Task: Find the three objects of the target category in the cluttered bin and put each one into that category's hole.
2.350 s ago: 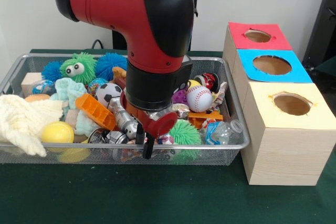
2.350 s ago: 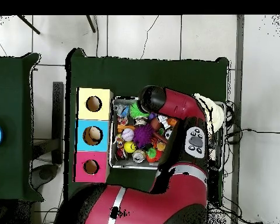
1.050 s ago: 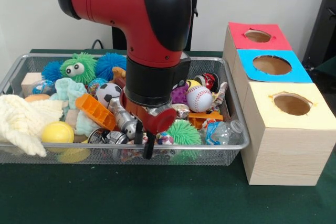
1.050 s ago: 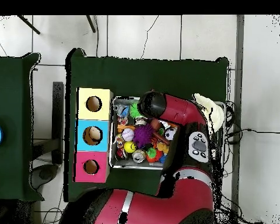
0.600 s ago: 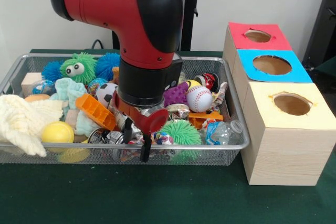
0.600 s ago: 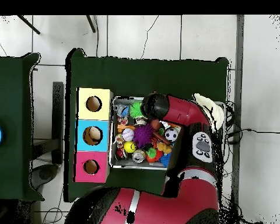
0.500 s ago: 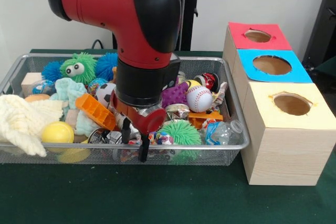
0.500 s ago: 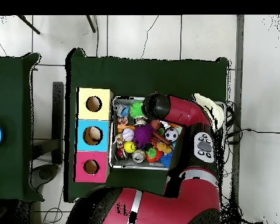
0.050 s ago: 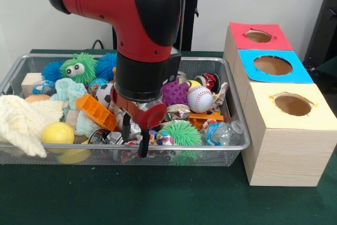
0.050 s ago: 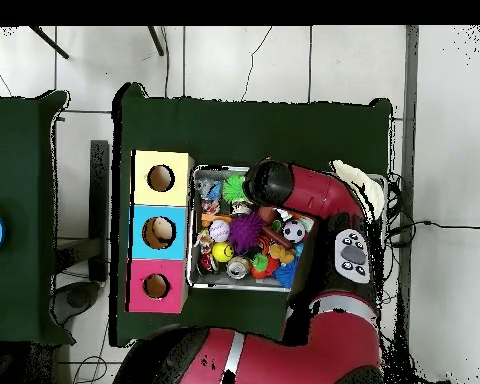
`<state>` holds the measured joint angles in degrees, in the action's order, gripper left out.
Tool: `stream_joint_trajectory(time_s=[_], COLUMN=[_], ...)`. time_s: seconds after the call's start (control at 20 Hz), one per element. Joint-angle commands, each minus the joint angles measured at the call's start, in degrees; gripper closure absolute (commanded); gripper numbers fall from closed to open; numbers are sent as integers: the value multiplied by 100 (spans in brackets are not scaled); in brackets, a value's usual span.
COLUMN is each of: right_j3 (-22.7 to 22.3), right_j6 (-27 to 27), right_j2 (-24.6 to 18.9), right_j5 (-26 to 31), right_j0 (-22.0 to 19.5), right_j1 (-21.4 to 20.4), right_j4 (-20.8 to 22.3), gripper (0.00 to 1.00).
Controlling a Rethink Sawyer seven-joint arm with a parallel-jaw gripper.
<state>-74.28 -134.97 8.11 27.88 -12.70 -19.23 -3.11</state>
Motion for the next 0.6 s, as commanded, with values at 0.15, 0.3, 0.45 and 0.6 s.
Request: stream_joint_trajectory(time_s=[0.15,0.3,0.45,0.6], right_j3=[-741,-771,-744,-766], right_j6=[142,158,197,239], right_j2=[-335,-345,-338,-353], right_j5=[402,434,414,384], right_j0=[123,133,114,97], right_j1=[-387,-439,-437,-449], right_j4=[331,330,354,376], gripper=[0,0,0,0])
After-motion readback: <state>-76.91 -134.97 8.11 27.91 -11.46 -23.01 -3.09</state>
